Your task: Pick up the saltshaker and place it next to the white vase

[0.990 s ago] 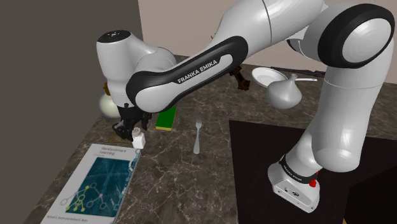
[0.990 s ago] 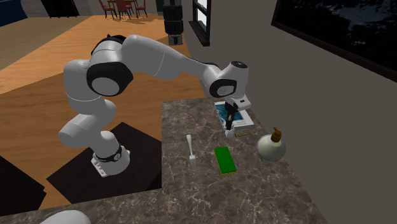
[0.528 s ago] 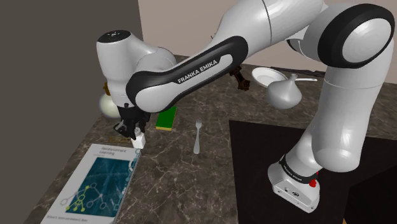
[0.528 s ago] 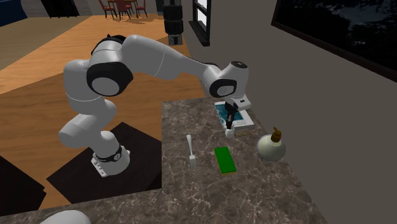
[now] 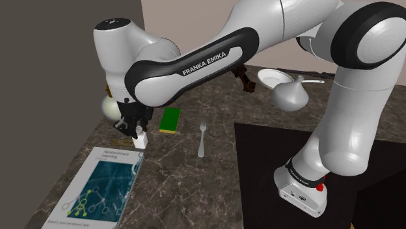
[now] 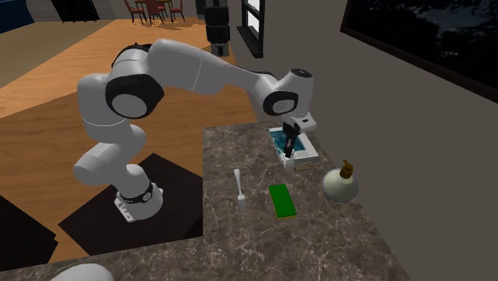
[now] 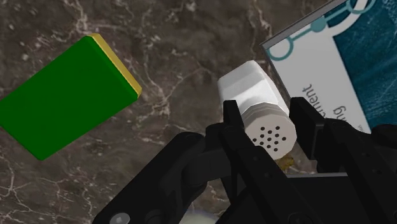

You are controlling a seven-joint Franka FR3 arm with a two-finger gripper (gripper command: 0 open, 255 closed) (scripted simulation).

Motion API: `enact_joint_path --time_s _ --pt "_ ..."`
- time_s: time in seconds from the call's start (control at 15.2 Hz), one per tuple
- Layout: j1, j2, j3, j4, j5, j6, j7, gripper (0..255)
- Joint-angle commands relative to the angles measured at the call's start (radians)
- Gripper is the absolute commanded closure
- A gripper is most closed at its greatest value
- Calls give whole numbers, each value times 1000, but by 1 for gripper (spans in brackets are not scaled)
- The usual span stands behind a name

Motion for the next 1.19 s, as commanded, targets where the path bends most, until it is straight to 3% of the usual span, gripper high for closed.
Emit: enact_joint_path --time_s 0.0,1.12 --pt "-4 -13 3 13 8 -24 -7 255" --pt "-3 -61 18 181 43 -233 -31 255"
